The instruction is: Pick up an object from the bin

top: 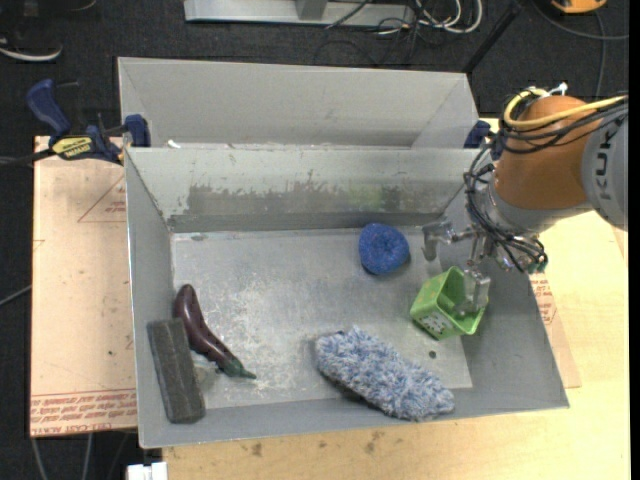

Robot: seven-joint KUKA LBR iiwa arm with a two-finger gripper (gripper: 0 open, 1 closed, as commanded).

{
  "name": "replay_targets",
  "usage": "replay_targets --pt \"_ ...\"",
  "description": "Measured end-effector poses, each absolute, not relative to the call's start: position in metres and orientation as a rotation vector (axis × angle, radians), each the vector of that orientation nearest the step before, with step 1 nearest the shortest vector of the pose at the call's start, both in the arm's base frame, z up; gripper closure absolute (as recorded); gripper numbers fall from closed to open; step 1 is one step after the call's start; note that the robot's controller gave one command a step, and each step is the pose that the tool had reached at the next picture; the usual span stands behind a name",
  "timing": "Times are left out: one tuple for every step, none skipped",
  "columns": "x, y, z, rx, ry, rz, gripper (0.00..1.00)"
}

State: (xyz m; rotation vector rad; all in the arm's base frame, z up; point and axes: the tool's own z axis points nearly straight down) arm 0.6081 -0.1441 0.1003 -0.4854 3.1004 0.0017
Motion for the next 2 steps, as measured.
replay_targets --pt "0.6057 -0.1417 0.0741 -0.231 3.13 0.009 1.0" --pt "0.6057 -0.1417 0.0741 -0.232 3.13 0.009 1.0"
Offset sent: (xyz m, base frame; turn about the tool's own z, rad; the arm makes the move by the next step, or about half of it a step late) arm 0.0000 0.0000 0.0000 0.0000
